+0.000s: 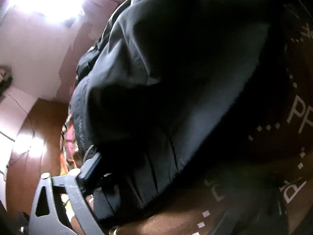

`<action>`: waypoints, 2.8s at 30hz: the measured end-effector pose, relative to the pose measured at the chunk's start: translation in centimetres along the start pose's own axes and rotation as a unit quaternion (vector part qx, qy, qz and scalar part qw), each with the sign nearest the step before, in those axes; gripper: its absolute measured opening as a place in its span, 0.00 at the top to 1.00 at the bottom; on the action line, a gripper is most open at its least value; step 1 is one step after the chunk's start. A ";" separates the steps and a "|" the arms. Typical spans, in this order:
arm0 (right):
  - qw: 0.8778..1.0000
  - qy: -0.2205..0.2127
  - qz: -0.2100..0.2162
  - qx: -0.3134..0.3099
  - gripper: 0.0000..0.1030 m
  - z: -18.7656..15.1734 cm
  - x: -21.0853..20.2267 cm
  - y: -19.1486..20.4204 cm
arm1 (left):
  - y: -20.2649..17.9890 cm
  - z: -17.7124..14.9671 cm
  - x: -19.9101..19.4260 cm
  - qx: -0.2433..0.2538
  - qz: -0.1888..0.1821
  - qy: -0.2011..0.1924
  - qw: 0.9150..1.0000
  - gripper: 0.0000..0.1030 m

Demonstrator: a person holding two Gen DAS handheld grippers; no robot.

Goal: Fold large clothes

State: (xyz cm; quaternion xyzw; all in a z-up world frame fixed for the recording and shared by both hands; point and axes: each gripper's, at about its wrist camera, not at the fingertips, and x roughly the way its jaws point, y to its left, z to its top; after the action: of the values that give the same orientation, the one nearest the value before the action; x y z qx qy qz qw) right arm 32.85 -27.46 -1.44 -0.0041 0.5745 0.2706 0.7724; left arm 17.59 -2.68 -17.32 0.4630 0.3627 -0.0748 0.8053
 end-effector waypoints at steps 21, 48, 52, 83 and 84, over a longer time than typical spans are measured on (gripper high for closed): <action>0.998 -0.022 -0.020 -0.059 0.32 -7.2 1.3 -1.4 | 8.8 3.4 -7.1 -0.102 -0.001 -0.106 0.989 0.93; 0.908 -0.148 -0.347 -0.184 0.77 -10.3 3.9 3.1 | 13.5 5.4 -9.9 -0.143 -0.004 -0.157 0.977 0.93; 0.904 -0.194 -0.343 -0.168 0.87 -9.1 0.7 3.9 | 14.6 5.2 -10.5 -0.181 -0.007 -0.163 0.970 0.94; 0.887 -0.304 -0.267 -0.220 0.93 -12.8 -18.1 12.3 | 18.4 2.8 -27.5 -0.217 -0.055 -0.218 0.950 0.96; 0.890 -0.301 -0.265 -0.218 0.93 -12.6 -17.9 12.0 | 18.4 3.2 -27.2 -0.214 -0.053 -0.217 0.951 0.96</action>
State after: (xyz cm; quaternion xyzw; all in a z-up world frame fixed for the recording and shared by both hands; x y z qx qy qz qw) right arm 13.14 -28.59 13.91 -0.2423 0.2184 0.1625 0.9312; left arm 7.92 -0.80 14.19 0.2323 0.2111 -0.1366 0.9396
